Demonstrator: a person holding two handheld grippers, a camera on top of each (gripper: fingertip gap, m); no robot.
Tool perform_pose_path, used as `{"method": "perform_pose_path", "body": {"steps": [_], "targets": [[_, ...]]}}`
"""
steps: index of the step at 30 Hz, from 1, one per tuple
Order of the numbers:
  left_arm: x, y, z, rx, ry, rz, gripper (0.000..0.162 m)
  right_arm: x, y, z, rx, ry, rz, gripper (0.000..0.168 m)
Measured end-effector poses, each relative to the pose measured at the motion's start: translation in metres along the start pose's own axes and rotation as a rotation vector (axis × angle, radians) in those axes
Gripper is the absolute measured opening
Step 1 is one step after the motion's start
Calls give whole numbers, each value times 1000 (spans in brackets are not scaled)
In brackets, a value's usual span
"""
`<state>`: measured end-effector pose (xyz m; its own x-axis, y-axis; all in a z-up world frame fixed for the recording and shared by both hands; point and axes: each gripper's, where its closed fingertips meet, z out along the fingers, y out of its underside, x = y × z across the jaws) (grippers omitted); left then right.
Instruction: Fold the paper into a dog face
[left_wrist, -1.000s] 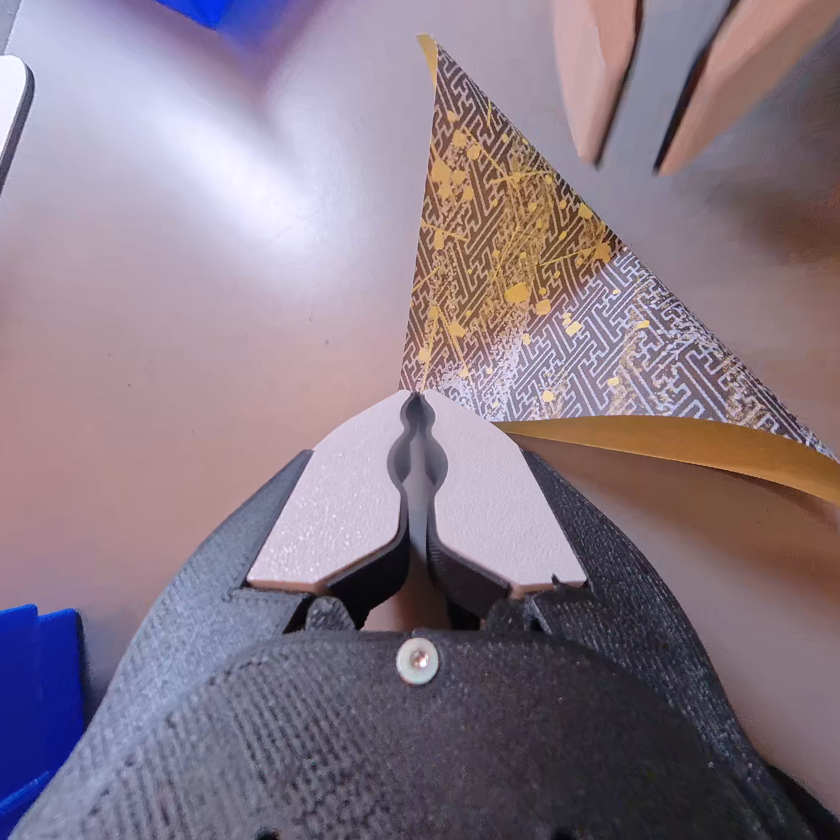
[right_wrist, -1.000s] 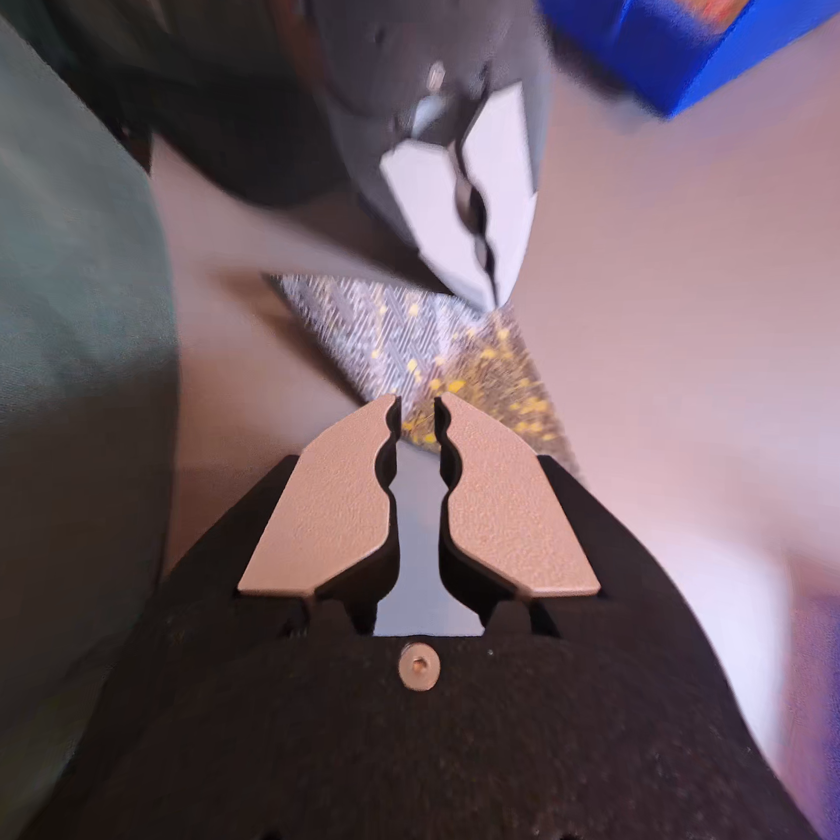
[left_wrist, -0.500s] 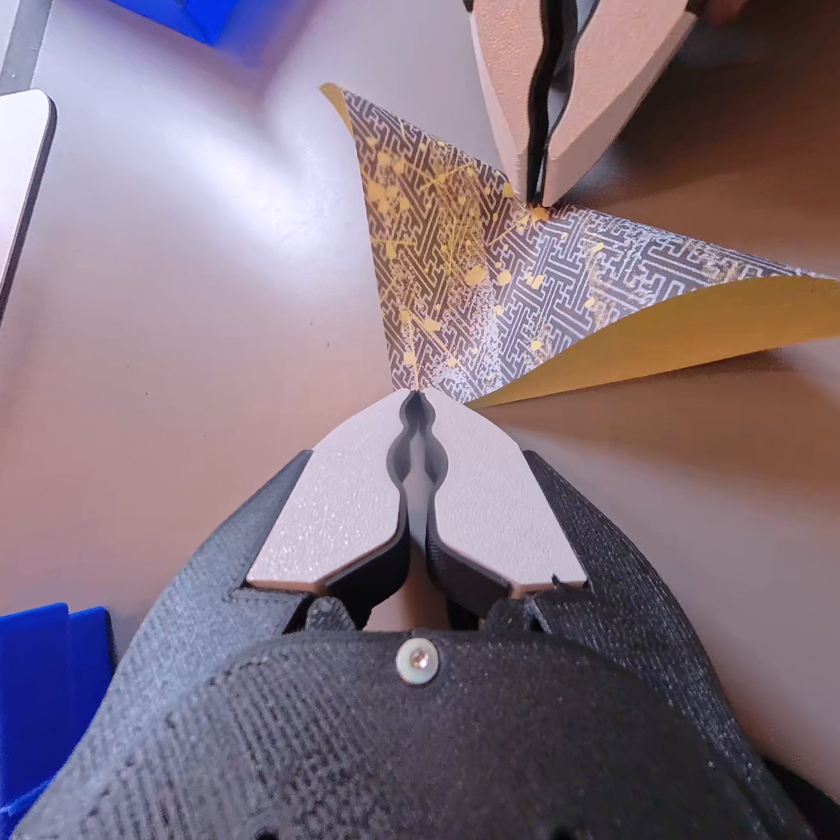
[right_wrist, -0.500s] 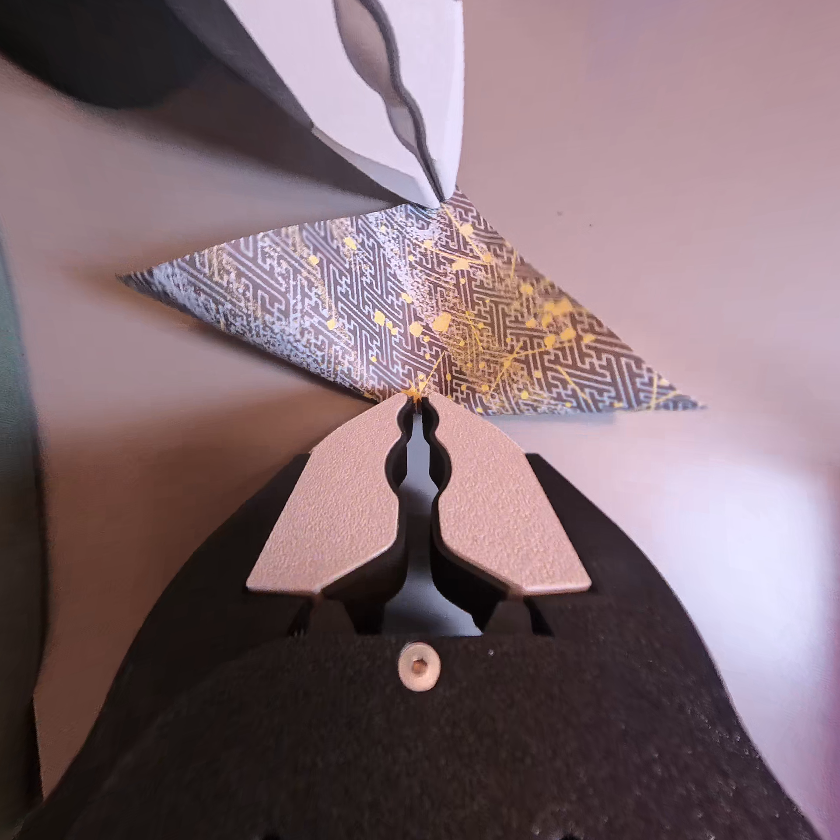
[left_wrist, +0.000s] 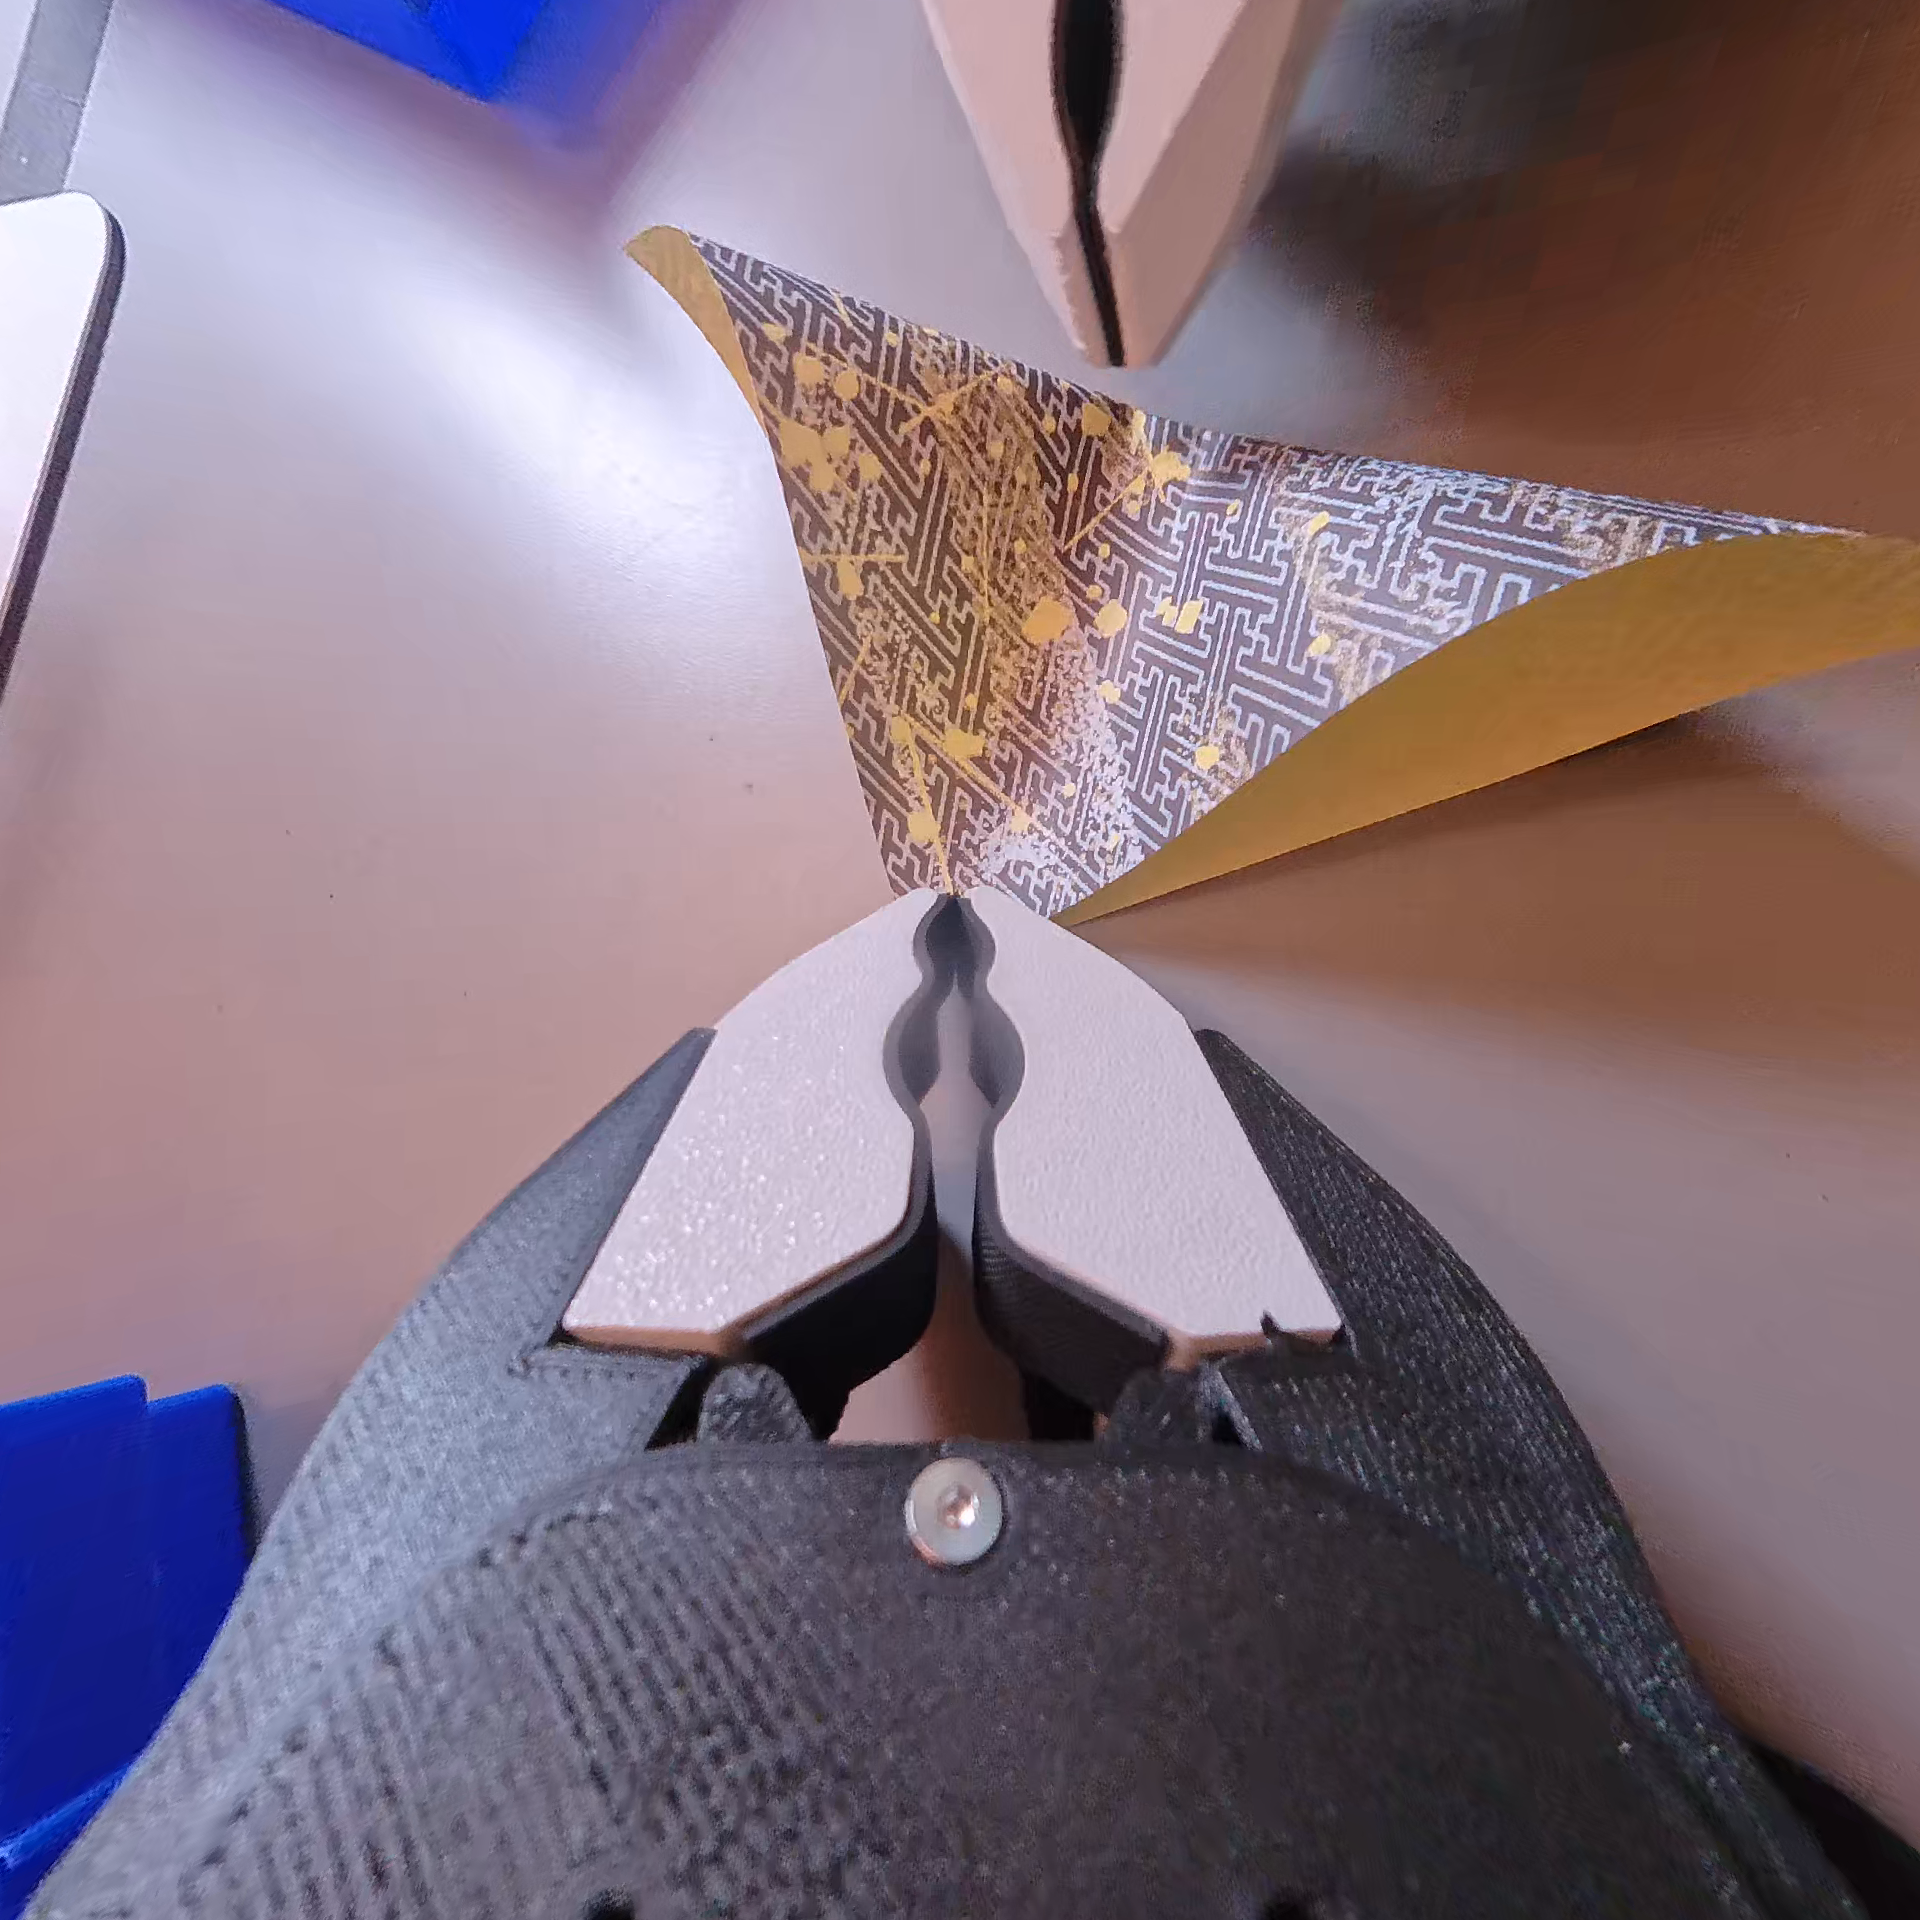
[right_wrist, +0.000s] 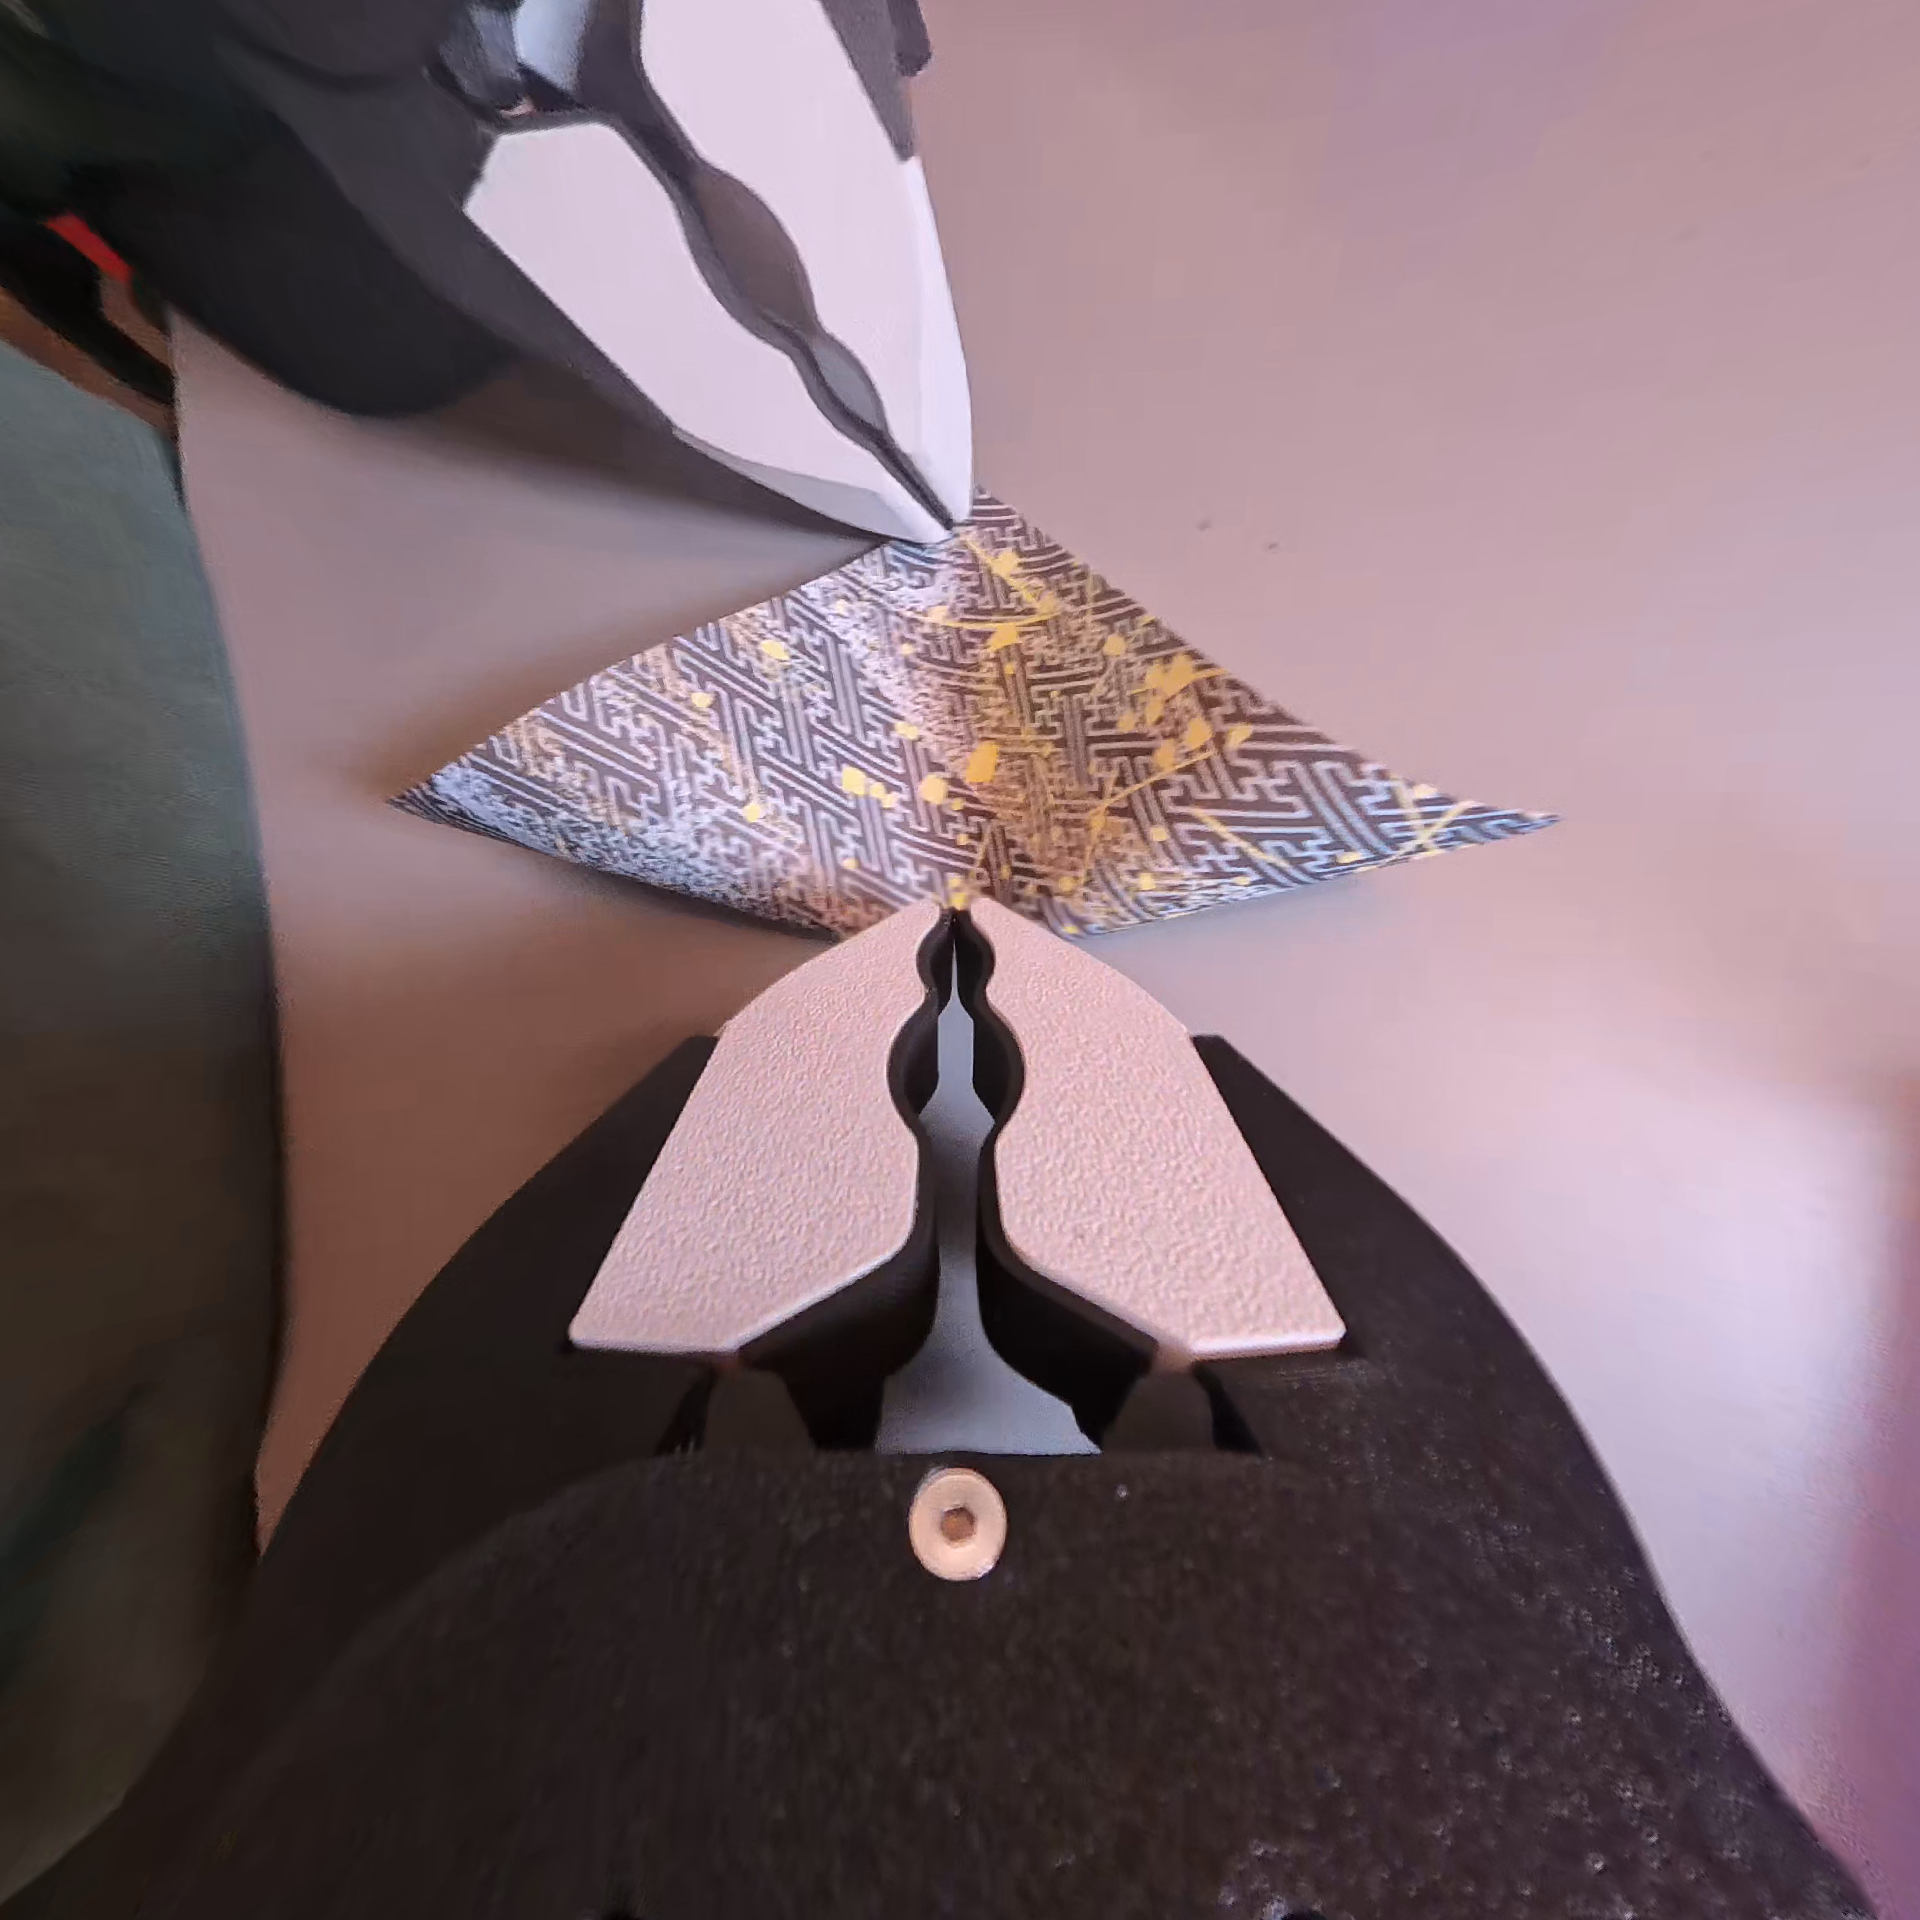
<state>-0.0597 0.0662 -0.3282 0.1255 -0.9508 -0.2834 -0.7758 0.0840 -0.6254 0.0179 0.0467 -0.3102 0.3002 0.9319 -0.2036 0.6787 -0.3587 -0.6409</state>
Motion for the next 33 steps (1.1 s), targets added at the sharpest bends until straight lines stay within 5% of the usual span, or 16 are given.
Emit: {"method": "perform_pose_path", "body": {"steps": [7,22,33], "targets": [[0,0,0,6,8,0,0,15,9,12,-111,-31,5,0],[0,0,0,10,18,-14,0,36,-13,5,5,-167,156,0],[1,0,0,12,22,-19,0,59,-2,12,-76,10,83,0]]}}
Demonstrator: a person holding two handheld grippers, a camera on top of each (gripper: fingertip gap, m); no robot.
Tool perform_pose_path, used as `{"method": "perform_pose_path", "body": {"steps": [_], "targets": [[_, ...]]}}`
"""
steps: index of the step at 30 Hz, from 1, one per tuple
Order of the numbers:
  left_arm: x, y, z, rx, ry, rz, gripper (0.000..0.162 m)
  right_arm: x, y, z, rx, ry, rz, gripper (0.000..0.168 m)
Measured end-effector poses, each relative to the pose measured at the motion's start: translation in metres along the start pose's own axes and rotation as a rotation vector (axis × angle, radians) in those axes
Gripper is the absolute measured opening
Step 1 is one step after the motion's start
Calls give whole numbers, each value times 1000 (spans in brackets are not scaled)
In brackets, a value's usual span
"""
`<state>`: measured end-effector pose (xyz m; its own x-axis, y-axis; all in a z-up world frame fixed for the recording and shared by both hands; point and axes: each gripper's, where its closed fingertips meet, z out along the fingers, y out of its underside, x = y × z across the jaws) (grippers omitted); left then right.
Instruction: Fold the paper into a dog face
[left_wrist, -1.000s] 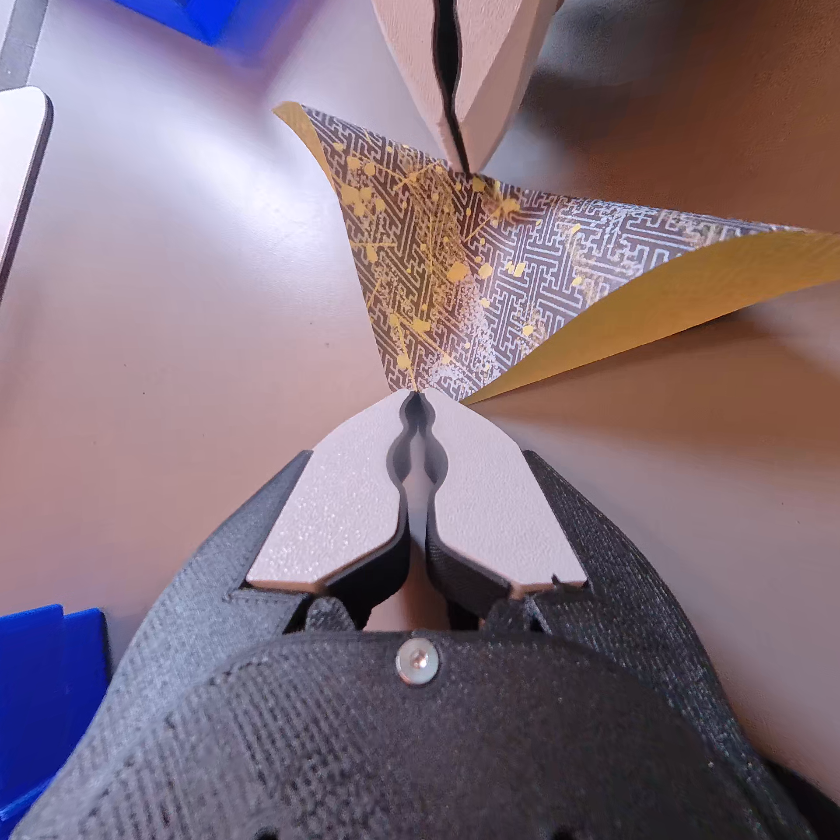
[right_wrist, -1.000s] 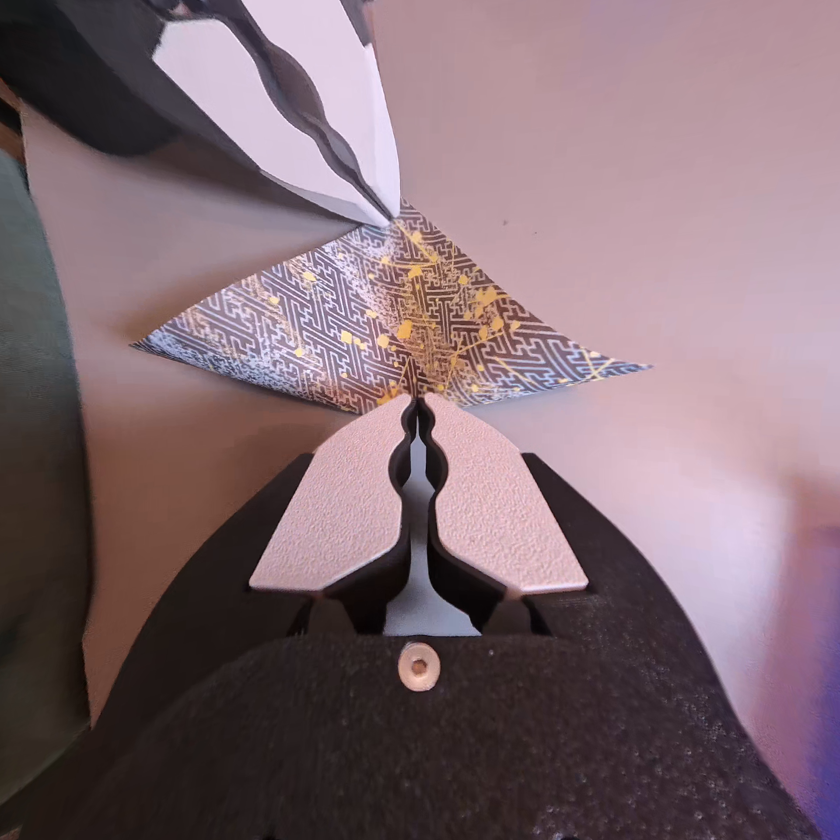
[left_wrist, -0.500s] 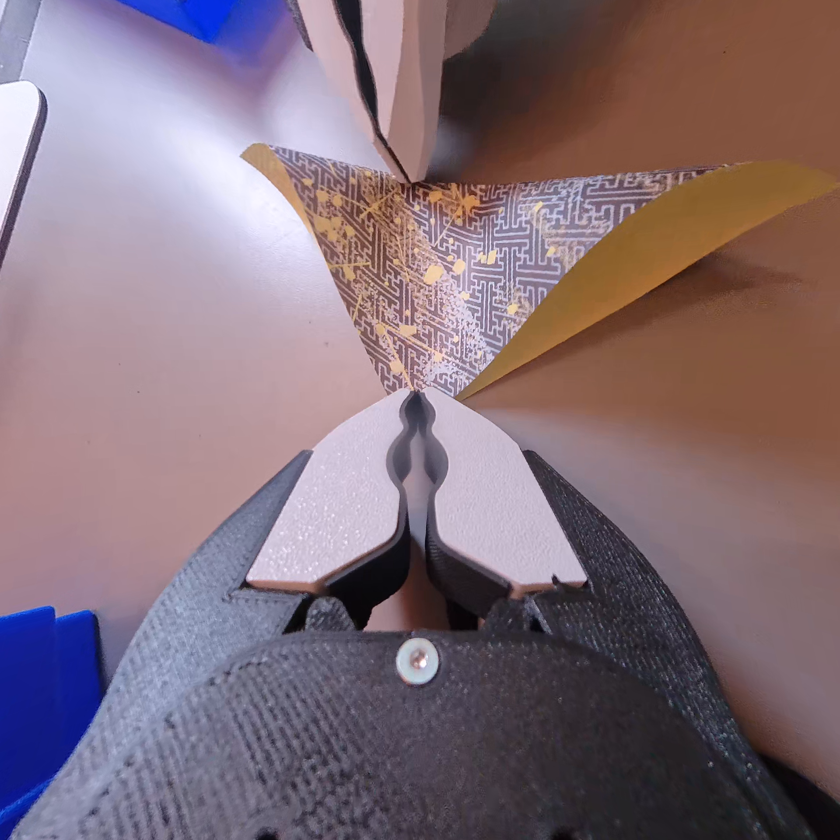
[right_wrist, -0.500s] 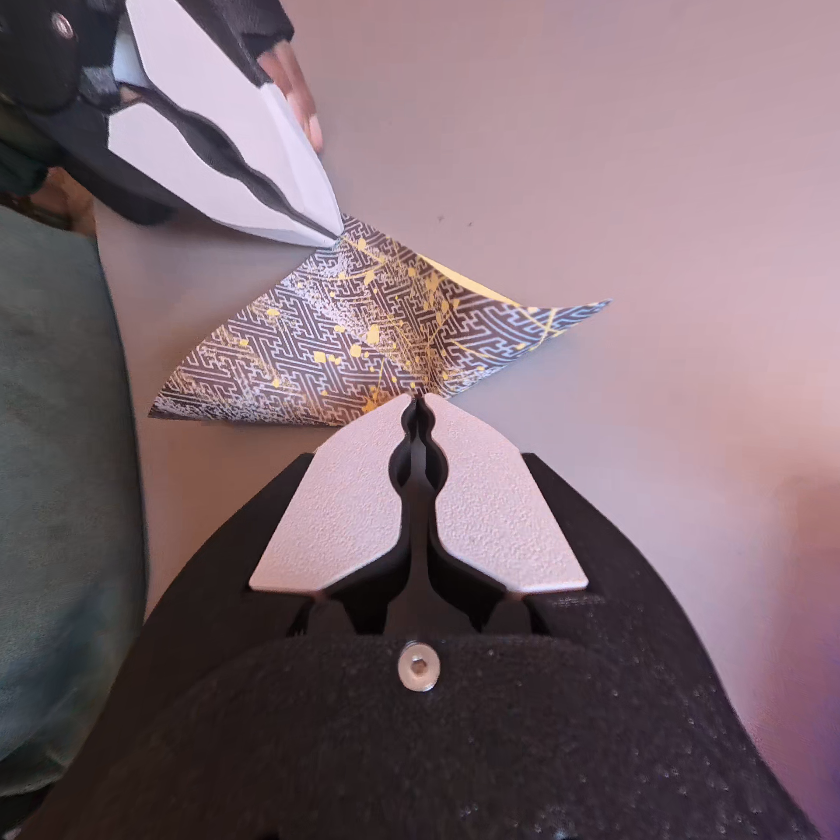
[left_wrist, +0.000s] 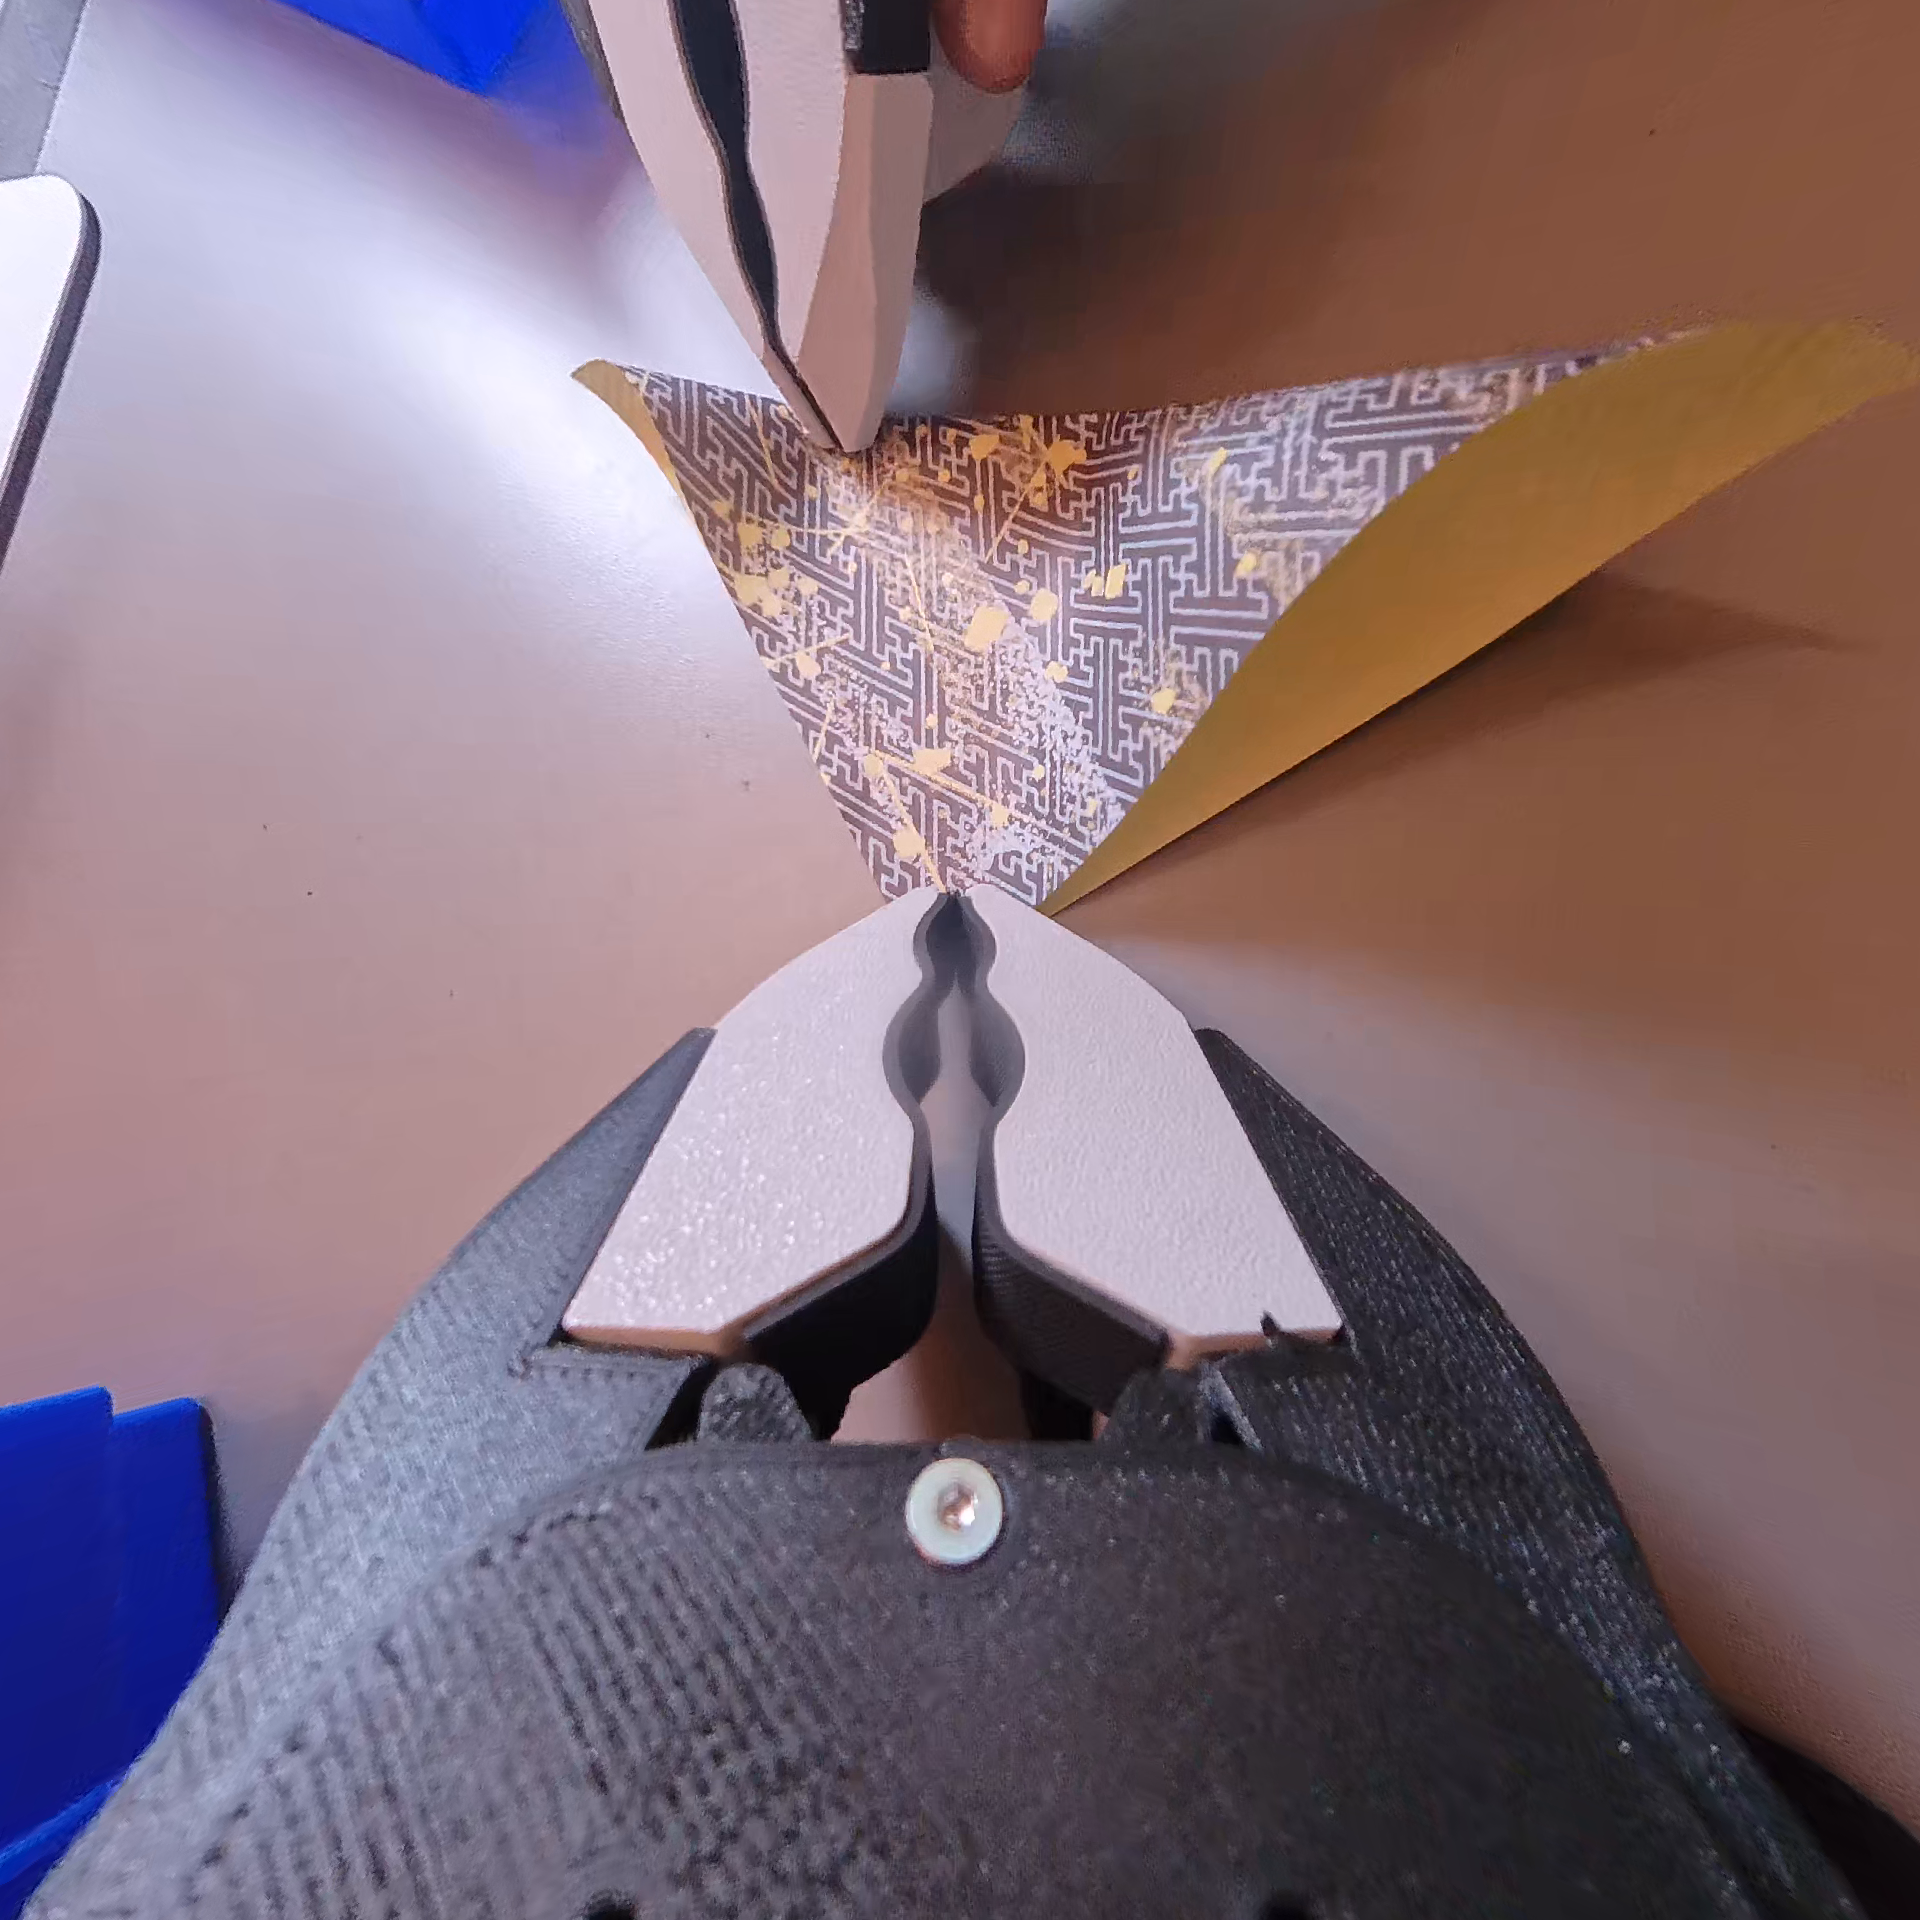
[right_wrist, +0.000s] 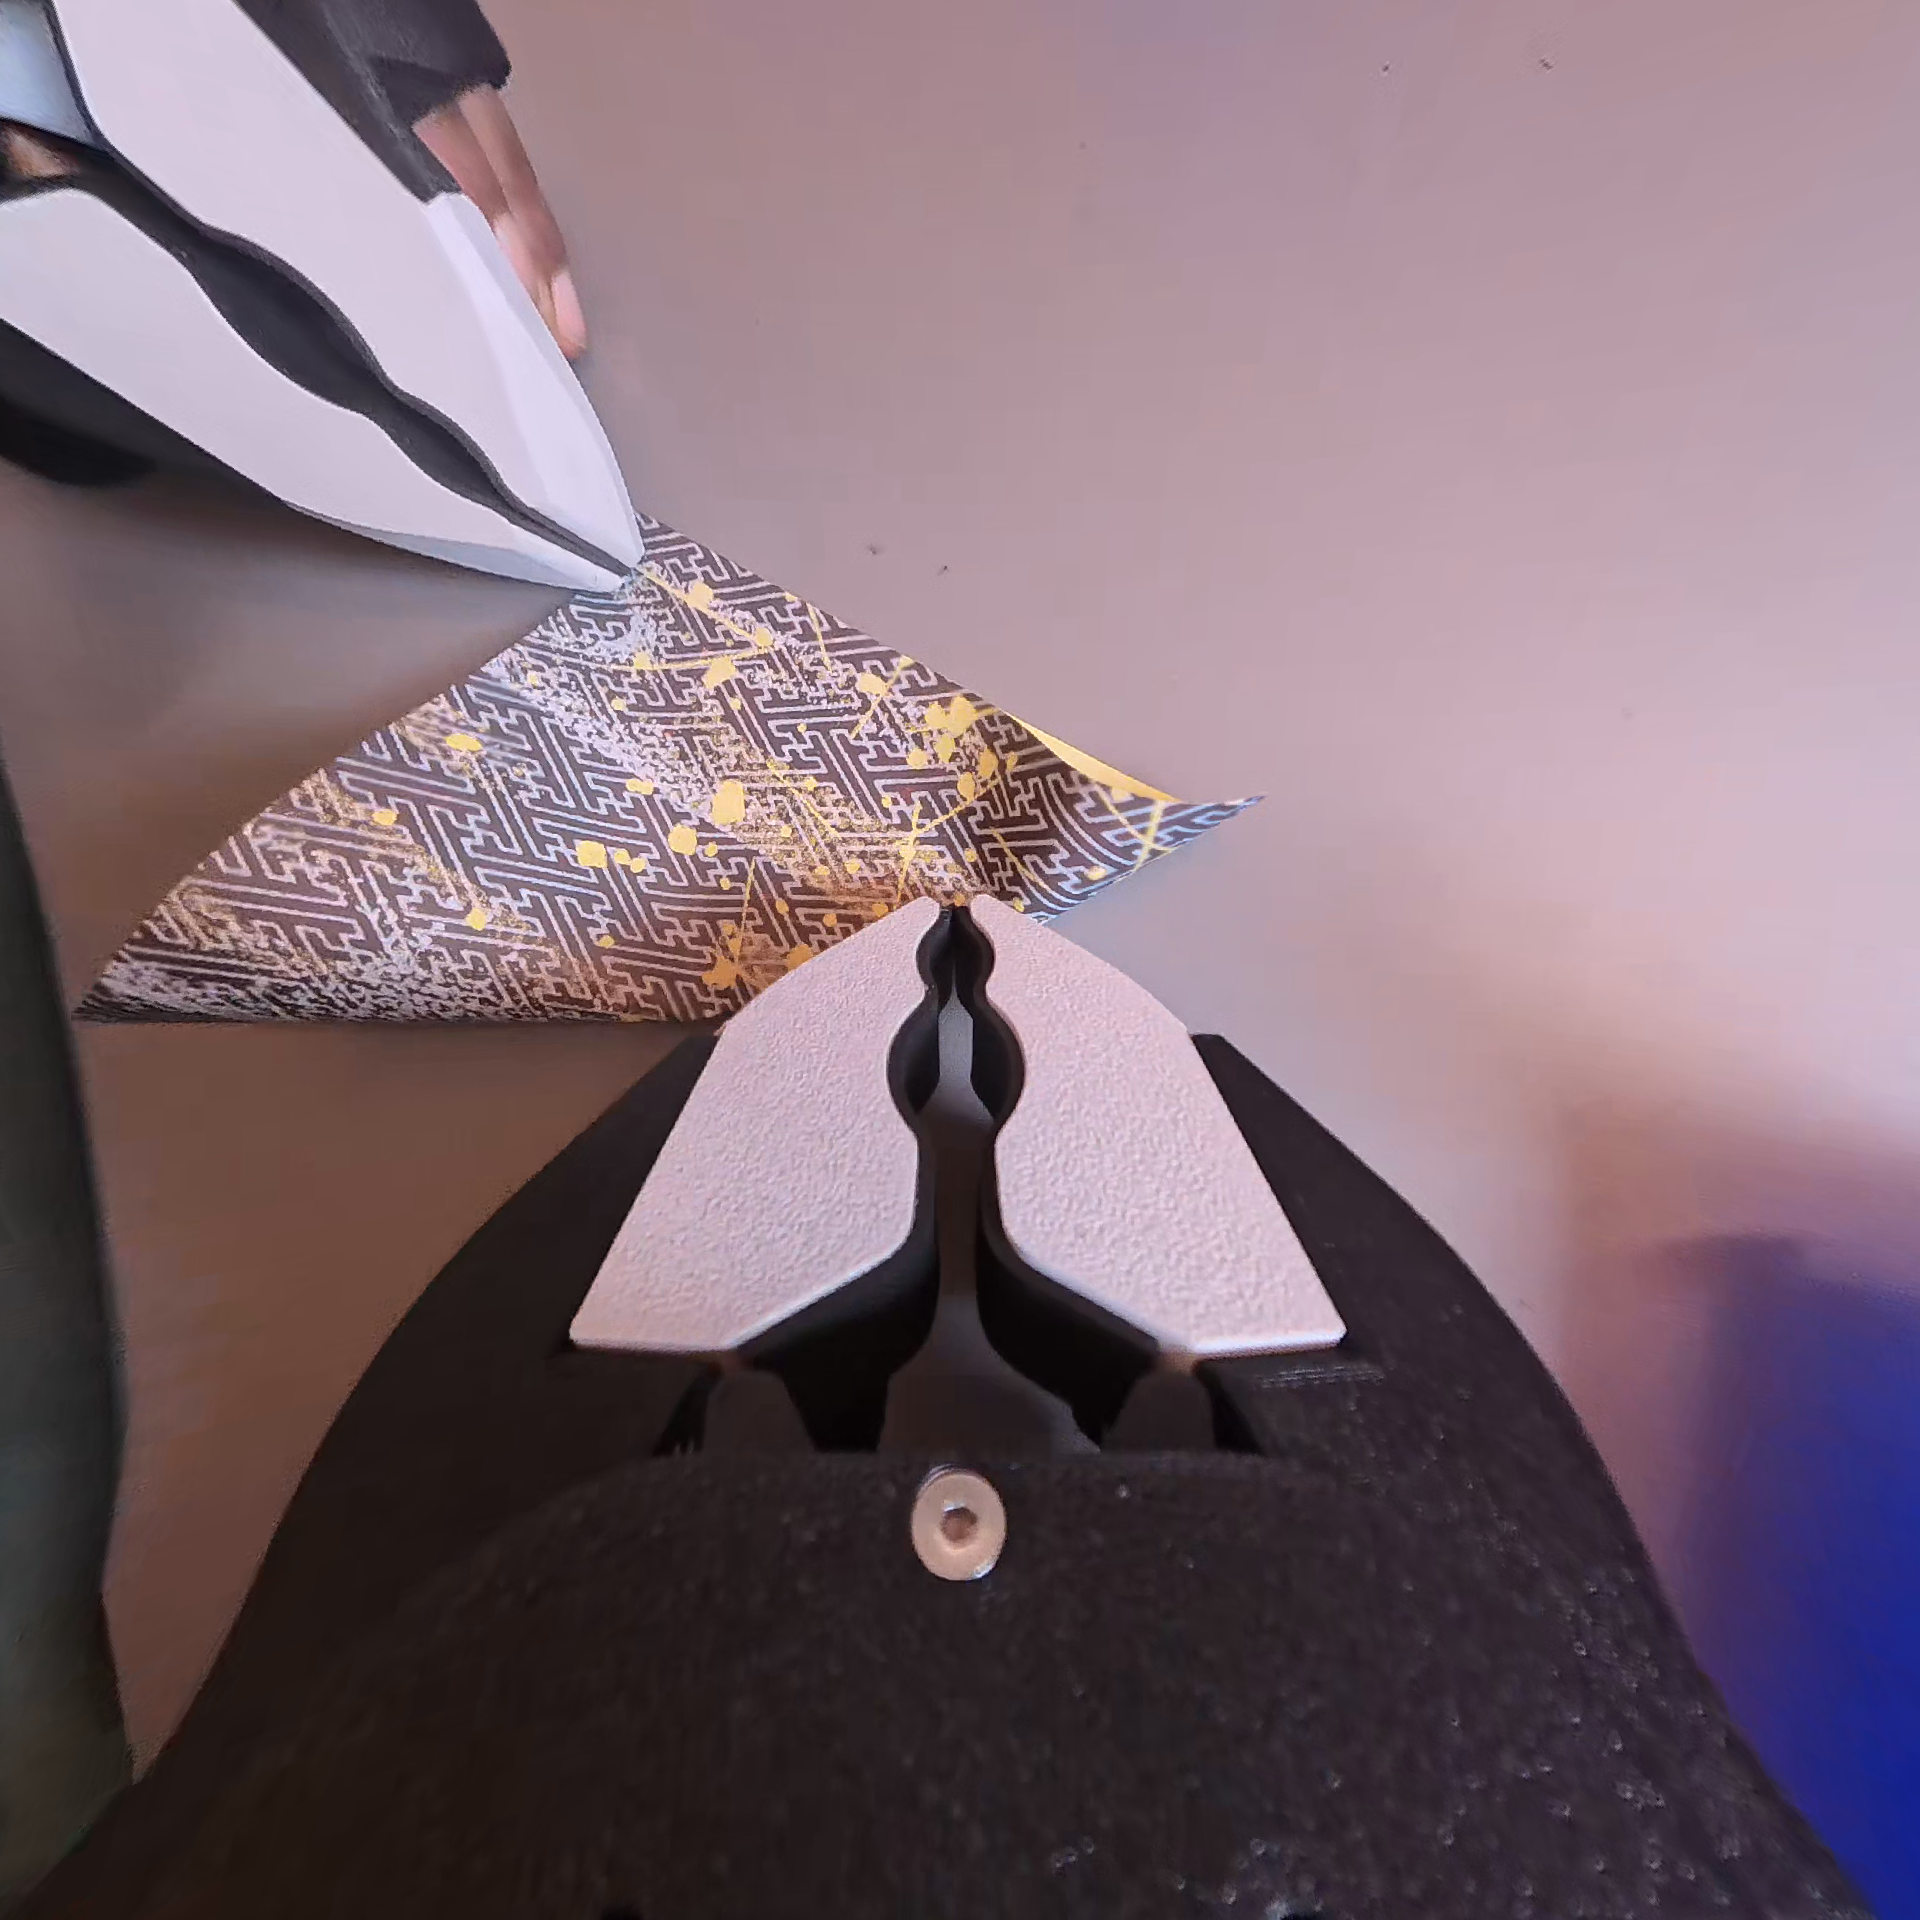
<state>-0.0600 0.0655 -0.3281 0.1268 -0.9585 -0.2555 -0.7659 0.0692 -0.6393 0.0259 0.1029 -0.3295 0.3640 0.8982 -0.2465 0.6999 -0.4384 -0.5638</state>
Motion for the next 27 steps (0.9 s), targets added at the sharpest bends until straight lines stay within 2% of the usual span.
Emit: {"method": "perform_pose_path", "body": {"steps": [4,8,18,27], "targets": [[0,0,0,-2,-2,2,0,-1,1,-2,-15,-13,-21,0],[0,0,0,-4,-4,5,0,14,-20,-16,119,38,-1,0],[0,0,-1,-1,0,-4,0,32,-10,-2,24,144,-60,0],[0,0,-1,-1,-2,-5,0,39,-17,-9,90,166,-38,0]]}}
